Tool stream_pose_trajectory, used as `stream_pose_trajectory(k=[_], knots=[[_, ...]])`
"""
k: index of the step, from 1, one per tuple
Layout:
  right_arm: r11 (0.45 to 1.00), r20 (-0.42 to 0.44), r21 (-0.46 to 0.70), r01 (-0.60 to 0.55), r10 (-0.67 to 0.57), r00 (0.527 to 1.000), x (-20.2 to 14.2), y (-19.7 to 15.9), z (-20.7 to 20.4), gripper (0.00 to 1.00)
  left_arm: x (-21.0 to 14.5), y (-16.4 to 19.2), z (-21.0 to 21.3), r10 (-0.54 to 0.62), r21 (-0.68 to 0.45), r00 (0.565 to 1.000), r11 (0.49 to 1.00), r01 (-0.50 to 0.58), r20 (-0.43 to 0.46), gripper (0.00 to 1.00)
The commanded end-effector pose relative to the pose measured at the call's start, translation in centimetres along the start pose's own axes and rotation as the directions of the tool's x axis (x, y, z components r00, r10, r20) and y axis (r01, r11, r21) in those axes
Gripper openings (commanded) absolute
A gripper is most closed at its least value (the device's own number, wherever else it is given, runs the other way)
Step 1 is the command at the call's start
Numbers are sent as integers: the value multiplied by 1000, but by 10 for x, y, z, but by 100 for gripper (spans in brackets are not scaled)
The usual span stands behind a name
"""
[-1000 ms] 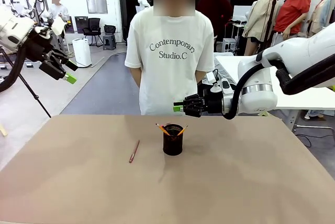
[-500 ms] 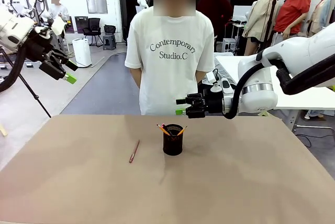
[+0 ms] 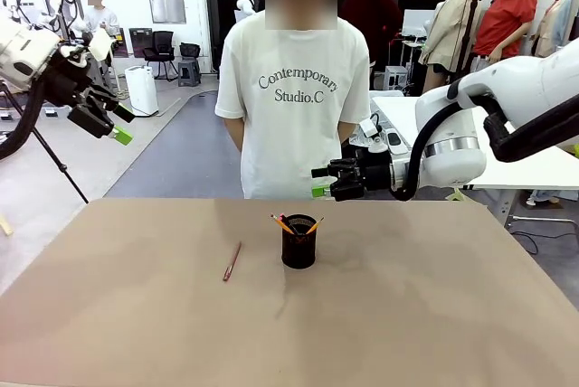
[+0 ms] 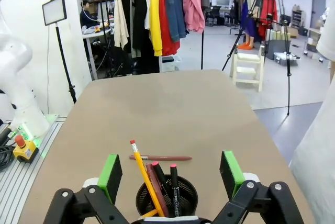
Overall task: Place the pens into the pen holder.
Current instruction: Pick up a writing instrument from the table and place it into the Pen holder.
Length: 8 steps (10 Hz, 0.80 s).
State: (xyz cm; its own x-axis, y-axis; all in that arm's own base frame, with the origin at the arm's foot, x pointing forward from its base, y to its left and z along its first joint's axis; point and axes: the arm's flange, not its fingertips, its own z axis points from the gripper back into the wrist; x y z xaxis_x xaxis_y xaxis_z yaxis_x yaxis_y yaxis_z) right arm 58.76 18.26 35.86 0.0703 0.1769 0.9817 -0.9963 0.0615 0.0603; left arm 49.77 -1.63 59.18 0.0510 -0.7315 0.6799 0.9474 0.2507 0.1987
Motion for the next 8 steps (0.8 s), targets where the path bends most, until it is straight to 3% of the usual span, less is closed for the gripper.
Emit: stream_pose_trajectory(k=[1,8], knots=[[1000,1,1,-18,18,1000,-2,2,-2,100,0,1,2,-2,4,1000,1000,2,-2,100],[1000,0,2,-3,3,1000,-1,1,-1,100,0,1,2,-2,4,1000,1000,2,-2,100]])
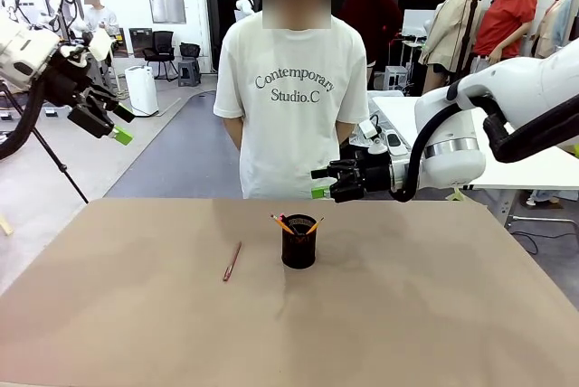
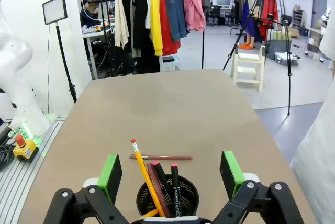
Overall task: Place the pens into the pen holder.
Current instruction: Pick up a writing instrument from the table and place it into the Pen holder.
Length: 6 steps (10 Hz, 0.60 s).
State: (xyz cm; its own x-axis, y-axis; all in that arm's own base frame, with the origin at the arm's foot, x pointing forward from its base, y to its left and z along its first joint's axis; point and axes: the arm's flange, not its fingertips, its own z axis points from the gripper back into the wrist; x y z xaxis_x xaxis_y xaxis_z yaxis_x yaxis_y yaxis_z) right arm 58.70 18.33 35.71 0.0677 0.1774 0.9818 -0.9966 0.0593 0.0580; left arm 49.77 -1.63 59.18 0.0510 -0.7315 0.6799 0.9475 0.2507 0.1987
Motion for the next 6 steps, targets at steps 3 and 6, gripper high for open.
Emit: stream_pose_trajectory(k=[3,6], knots=[[994,-32,101,-29,32,999,57,45,53,100,0,1,2,-2,4,1000,1000,2,-2,100],[997,-150,81,3,9,989,97,56,82,100,0,1,2,-2,4,1000,1000,2,-2,100]])
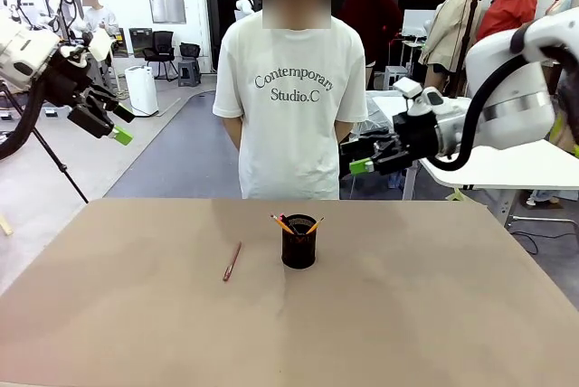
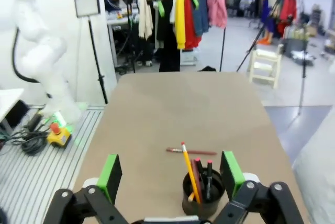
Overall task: Place the pens into the pen holder.
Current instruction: Pick up a writing instrument from the table and place it into the Pen holder.
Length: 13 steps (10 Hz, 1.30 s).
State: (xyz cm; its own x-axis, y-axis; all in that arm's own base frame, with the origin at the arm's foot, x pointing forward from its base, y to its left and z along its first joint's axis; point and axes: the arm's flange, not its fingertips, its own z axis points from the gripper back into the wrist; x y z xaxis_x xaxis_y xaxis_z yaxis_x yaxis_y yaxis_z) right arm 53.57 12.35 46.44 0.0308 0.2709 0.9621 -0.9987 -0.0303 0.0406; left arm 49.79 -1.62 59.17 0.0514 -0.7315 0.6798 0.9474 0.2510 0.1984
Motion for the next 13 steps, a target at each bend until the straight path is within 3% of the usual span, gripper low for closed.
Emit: stream_pose_trajectory(k=[1,3,5,7,10,13], knots=[[997,-97,-26,69,-71,993,17,9,13,100,0,1,2,-3,4,1000,1000,3,-1,100],[992,-198,-87,90,-105,975,42,15,46,100,0,1,2,-3,4,1000,1000,3,-1,100],[987,-229,-125,100,-126,965,59,22,81,100,0,1,2,-3,4,1000,1000,3,-1,100],[980,-314,-178,94,-147,938,67,25,112,100,0,1,2,-3,4,1000,1000,3,-1,100],[978,-452,-208,24,-118,884,62,17,136,100,0,1,2,-3,4,1000,1000,3,-1,100],[974,-457,-220,-47,-61,887,49,-3,144,100,0,1,2,-3,4,1000,1000,3,-1,100]])
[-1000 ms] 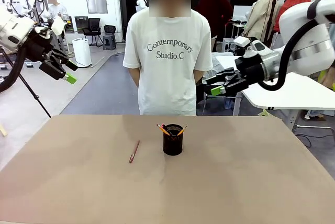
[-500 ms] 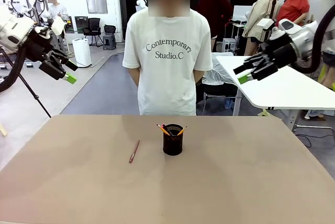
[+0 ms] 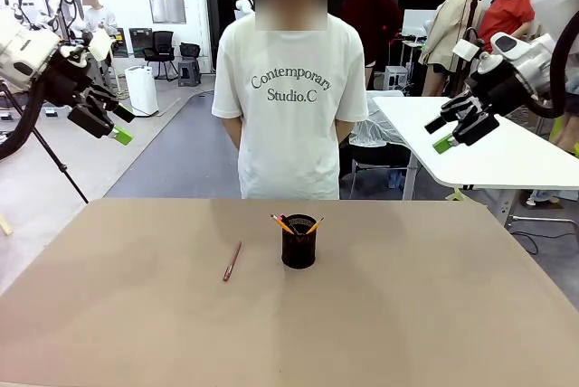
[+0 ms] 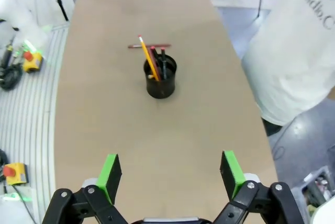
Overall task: Place the pens into the pen holder.
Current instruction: Pick up a writing instrument from the table and place it into the Pen holder.
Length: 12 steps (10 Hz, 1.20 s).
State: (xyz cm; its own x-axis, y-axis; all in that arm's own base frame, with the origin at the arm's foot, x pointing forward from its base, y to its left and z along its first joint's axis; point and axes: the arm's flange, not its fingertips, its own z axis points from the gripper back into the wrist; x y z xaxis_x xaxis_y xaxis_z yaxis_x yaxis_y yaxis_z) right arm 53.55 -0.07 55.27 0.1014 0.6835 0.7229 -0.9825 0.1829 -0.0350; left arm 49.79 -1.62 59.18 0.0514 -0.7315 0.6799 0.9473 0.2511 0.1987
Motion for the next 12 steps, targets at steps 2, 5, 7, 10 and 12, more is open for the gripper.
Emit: stream_pose_trajectory(k=[2,5,7,10,12], knots=[[1000,0,0,0,0,1000,0,0,0,100,0,1,2,-3,4,1000,1000,3,-1,100],[1000,0,0,0,0,1000,0,0,0,100,0,1,2,-3,4,1000,1000,3,-1,100],[1000,0,0,0,0,1000,0,0,0,100,0,1,2,-3,4,1000,1000,3,-1,100],[1000,0,0,0,0,1000,0,0,0,100,0,1,2,-3,4,1000,1000,3,-1,100],[1000,0,0,0,0,1000,0,0,0,100,0,1,2,-3,4,1000,1000,3,-1,100]])
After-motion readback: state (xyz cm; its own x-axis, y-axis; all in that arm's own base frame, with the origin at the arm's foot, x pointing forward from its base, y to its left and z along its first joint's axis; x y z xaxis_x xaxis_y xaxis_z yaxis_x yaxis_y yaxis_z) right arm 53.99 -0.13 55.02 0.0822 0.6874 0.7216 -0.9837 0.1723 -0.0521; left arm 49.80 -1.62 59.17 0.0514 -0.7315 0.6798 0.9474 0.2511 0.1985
